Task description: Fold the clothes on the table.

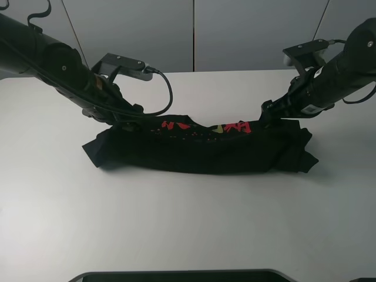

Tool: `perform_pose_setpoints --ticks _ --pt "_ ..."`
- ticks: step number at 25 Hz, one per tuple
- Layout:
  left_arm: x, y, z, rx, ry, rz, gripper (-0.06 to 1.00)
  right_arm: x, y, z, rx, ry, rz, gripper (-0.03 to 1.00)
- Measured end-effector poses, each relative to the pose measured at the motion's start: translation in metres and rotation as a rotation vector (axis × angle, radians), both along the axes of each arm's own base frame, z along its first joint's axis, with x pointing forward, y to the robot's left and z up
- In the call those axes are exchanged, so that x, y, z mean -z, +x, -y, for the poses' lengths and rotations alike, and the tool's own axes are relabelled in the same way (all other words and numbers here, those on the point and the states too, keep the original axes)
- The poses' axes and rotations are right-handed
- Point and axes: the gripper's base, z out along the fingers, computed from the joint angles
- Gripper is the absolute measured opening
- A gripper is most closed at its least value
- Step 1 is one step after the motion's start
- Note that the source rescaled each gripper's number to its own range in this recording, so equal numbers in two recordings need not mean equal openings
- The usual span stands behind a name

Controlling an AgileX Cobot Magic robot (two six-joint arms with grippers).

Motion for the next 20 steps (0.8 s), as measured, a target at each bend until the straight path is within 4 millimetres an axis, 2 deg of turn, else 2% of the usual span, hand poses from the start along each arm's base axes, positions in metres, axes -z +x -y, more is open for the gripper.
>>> perform_pose_setpoints --ticks 7,15,20 --pt "-0.012 0.004 -0.005 -0.047 0.101 -0.131 0.99 -0.019 0.005 -0.004 0.143 0.047 -0.154 1.0" --pt "-0.011 0.024 -0.043 -0.184 0.075 -0.194 0.99 -0.018 -0.001 -0.003 0.245 0.064 -0.236 1.0" --pt "-0.011 0.026 -0.045 -0.174 0.054 -0.196 0.99 -0.015 0.0 -0.003 0.29 0.072 -0.25 1.0"
